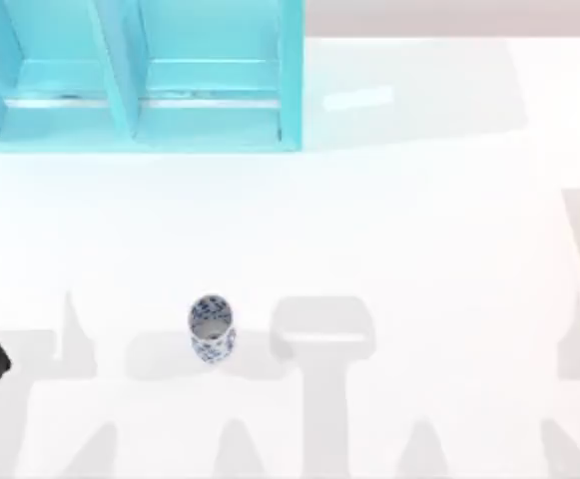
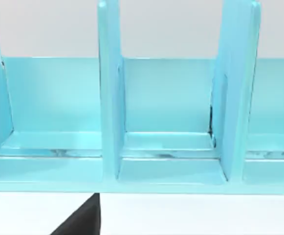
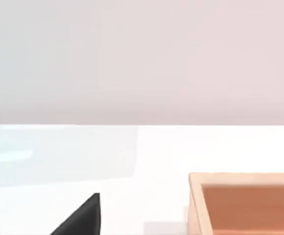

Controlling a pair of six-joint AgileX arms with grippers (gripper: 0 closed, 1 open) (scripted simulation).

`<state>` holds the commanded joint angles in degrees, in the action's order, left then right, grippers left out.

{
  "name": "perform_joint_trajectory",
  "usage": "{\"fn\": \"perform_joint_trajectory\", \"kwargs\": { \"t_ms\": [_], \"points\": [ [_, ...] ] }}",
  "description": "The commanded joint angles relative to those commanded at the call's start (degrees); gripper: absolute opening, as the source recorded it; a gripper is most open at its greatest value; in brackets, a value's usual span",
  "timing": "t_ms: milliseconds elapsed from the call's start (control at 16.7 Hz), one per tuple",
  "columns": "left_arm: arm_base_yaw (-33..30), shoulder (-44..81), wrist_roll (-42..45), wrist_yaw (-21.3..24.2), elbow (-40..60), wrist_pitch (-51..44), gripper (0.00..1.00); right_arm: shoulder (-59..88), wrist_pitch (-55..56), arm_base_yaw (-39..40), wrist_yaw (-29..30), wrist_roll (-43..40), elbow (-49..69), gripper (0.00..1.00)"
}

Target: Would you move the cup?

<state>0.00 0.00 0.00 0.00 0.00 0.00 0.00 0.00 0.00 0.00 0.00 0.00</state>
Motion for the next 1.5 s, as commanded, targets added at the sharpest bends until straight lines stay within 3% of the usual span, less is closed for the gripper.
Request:
{"fn": "perform_joint_trajectory", "kwargs": {
  "t_ms": [240,480,1500],
  "points": [
    [-0.78,1.71,-0.83,0.06,1.59,-1.43,1.00,0.00,0.00,0.00,0.00,0.00,0.00,1.00],
    [-5.03,12.34,-5.03,0.25,11.60,-9.32,1.00,0.00,0.00,0.00,0.00,0.00,0.00,1.00],
    [-33.42,98.03,-32.04,0.03,81.71,-66.09,1.00,0.00,0.00,0.00,0.00,0.00,0.00,1.00]
  ]
}}
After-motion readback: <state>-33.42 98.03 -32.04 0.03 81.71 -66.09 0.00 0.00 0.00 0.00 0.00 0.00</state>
